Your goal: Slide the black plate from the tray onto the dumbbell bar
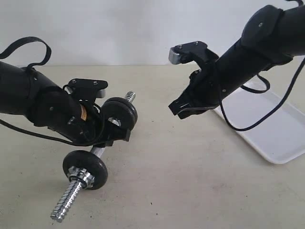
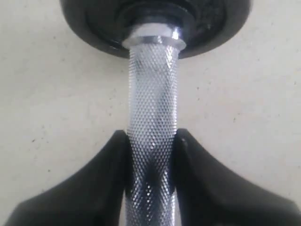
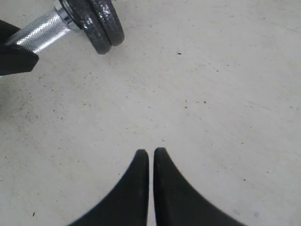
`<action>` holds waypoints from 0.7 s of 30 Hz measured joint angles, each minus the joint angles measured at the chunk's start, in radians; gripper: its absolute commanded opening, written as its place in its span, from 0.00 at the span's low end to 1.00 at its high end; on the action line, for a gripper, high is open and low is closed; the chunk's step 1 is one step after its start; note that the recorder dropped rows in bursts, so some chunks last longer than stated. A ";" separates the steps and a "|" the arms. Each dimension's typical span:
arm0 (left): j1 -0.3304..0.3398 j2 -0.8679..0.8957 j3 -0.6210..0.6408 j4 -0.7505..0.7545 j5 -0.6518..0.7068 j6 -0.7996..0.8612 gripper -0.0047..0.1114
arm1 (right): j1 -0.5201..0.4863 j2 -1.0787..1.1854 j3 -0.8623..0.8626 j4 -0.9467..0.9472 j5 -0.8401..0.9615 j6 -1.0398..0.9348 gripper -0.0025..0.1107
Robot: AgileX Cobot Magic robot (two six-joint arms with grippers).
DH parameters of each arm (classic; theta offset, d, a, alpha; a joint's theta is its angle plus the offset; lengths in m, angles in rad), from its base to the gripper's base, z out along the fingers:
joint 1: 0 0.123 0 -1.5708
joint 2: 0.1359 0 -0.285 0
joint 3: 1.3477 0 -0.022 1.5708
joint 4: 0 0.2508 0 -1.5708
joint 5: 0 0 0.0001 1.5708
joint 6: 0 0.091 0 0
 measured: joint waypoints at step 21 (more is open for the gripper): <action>0.000 0.055 -0.006 0.010 -0.188 -0.263 0.08 | -0.011 -0.043 0.002 -0.121 0.041 0.137 0.02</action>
